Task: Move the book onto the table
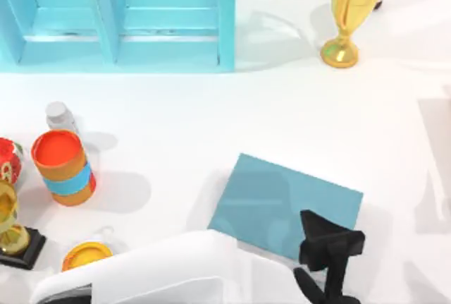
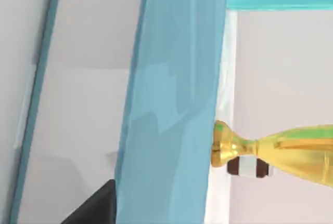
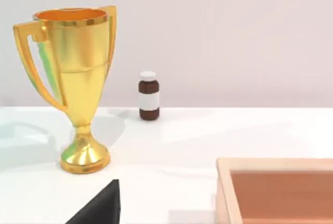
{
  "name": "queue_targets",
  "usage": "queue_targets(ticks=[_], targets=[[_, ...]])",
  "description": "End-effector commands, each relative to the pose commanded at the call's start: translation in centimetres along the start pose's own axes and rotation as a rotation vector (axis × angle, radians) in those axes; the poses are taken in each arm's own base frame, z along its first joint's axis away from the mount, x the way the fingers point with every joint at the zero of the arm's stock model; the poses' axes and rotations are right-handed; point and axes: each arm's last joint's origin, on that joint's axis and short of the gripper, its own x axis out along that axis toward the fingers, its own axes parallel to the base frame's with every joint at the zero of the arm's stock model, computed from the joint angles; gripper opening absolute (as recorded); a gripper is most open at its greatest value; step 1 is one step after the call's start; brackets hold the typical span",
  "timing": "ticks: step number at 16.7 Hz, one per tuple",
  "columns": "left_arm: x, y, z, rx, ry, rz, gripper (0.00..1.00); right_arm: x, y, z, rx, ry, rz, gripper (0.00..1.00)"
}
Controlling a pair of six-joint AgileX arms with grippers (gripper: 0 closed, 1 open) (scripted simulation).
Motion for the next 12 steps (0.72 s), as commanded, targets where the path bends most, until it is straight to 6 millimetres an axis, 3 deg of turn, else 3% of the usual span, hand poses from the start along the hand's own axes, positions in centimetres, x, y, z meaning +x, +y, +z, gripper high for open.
queue_targets(ticks=[7,12], targets=[[-6.0,0.6,2.1,0.009,-0.031,-0.034,1.00,0.0,0.0,0.0,0.000,0.000,0.000,1.00],[-7.5,0.4,2.4,-0.005,-0.035,-0.045,1.00,0.0,0.0,0.0,0.000,0.000,0.000,1.00]])
